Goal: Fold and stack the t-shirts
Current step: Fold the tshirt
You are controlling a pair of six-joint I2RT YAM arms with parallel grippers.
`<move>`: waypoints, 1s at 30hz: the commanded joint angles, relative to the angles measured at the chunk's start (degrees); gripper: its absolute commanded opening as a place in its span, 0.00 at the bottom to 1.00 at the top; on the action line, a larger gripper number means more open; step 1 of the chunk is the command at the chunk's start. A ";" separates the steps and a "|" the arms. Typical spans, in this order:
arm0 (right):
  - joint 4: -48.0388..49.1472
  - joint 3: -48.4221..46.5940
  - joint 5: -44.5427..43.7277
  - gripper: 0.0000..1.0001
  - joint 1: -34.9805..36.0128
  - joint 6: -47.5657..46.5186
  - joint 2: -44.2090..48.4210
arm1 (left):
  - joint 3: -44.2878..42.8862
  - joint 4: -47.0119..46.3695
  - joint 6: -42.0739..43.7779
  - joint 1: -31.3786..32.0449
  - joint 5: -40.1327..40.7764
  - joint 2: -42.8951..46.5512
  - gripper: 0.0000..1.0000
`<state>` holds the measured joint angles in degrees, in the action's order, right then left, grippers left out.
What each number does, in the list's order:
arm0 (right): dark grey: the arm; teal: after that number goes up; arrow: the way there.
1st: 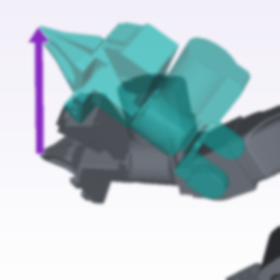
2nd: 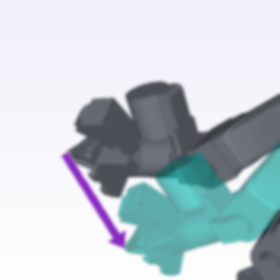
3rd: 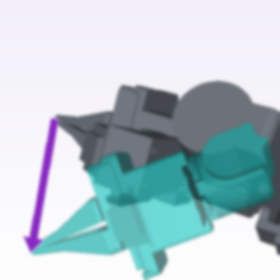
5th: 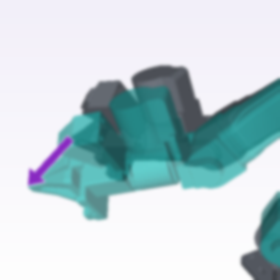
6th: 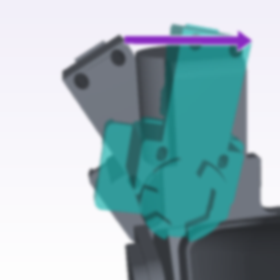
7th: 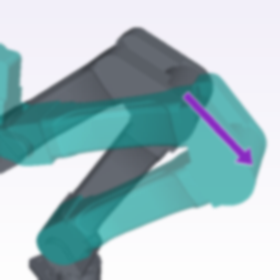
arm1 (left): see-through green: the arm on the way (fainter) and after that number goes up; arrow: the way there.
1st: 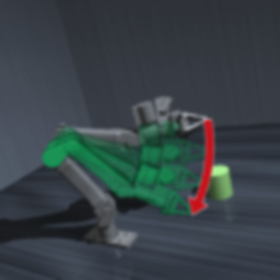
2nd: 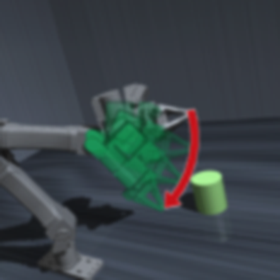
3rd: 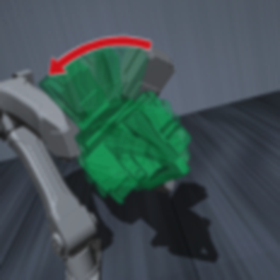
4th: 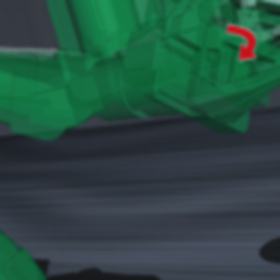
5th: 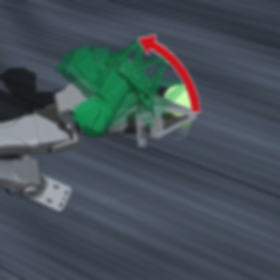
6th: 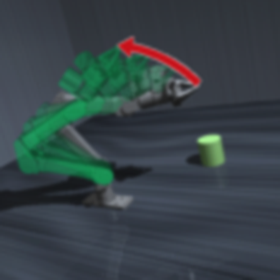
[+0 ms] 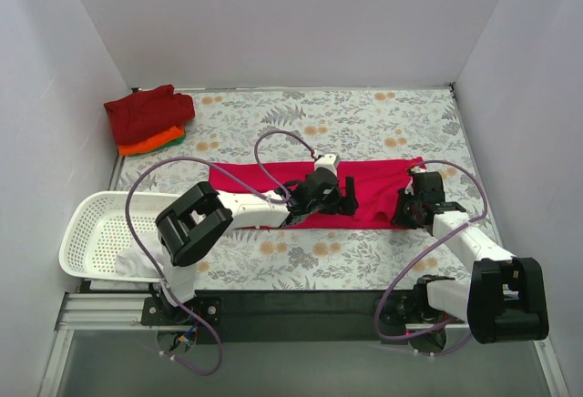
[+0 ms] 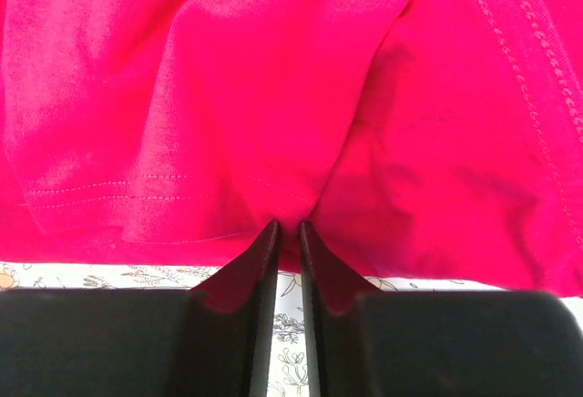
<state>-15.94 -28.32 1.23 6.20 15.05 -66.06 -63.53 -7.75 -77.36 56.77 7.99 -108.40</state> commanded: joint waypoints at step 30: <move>0.74 -1.39 -2.45 0.01 0.40 -0.28 6.12 | -9.60 1.51 -0.24 4.05 -2.45 -9.46 0.34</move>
<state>-16.05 -28.32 0.69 6.20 15.00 -61.47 -70.94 -7.53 -77.67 60.34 5.72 -117.75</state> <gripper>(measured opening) 0.017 0.373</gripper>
